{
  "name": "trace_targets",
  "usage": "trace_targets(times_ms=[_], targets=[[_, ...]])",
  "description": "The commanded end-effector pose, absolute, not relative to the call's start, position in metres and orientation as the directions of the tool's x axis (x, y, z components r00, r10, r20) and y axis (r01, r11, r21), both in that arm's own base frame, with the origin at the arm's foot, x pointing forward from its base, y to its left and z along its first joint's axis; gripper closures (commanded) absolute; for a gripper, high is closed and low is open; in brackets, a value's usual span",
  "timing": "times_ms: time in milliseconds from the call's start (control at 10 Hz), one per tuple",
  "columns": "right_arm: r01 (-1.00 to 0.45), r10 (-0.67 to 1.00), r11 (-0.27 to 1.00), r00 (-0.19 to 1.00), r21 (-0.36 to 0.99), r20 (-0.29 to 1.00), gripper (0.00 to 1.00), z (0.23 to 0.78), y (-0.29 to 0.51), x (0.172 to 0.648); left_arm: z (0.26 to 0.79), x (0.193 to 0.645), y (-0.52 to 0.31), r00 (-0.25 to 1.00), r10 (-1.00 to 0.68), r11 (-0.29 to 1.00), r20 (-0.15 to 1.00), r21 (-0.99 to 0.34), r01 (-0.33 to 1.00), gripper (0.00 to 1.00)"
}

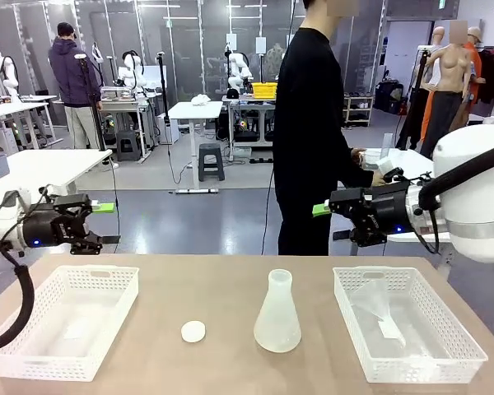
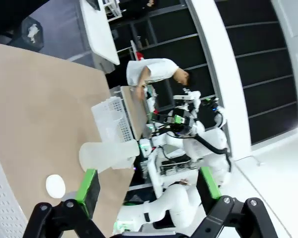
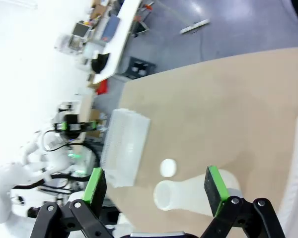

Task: Prepare the solutions needed for the experiment.
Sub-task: Pick up the Plastic Funnel and insert it into the Big flask.

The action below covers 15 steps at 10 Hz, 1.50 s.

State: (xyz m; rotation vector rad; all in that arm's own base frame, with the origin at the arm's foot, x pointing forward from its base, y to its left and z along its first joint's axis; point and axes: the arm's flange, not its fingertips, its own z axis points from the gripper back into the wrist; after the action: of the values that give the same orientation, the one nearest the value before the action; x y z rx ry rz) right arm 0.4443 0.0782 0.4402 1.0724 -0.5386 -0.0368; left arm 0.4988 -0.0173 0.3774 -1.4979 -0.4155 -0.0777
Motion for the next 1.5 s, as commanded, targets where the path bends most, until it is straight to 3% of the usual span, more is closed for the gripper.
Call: trace_targets(times_ms=[0, 300, 700, 1300, 1400], targets=[[-0.204, -0.301, 0.339, 0.901, 0.918, 0.311, 0.0, 0.433, 0.078, 0.453, 0.38, 0.5, -0.017, 0.957, 0.143, -0.06, 0.253, -0.963, 0.263, 0.0], [-0.129, -0.323, 0.184, 0.929, 0.974, 0.183, 0.0, 0.429, 0.067, 0.456, 0.379, 0.494, -0.015, 0.979, 0.052, -0.053, 0.199, -0.978, 0.201, 0.0], [-0.096, -0.323, 0.126, 0.937, 0.987, 0.133, 0.0, 0.414, 0.06, 0.462, 0.378, 0.501, -0.024, 0.977, -0.045, -0.026, 0.208, -0.978, 0.207, 0.0], [-0.123, -0.318, 0.151, 0.933, 0.981, 0.166, 0.0, 0.412, 0.054, 0.456, 0.376, 0.497, -0.027, 0.978, -0.008, -0.01, 0.209, -0.978, 0.209, 0.0], [-0.283, -0.082, 0.363, 0.94, 0.888, 0.332, 0.0, 0.437, 0.058, 0.467, 0.376, 0.497, -0.027, 0.978, -0.008, -0.01, 0.209, -0.978, 0.209, 0.0]])
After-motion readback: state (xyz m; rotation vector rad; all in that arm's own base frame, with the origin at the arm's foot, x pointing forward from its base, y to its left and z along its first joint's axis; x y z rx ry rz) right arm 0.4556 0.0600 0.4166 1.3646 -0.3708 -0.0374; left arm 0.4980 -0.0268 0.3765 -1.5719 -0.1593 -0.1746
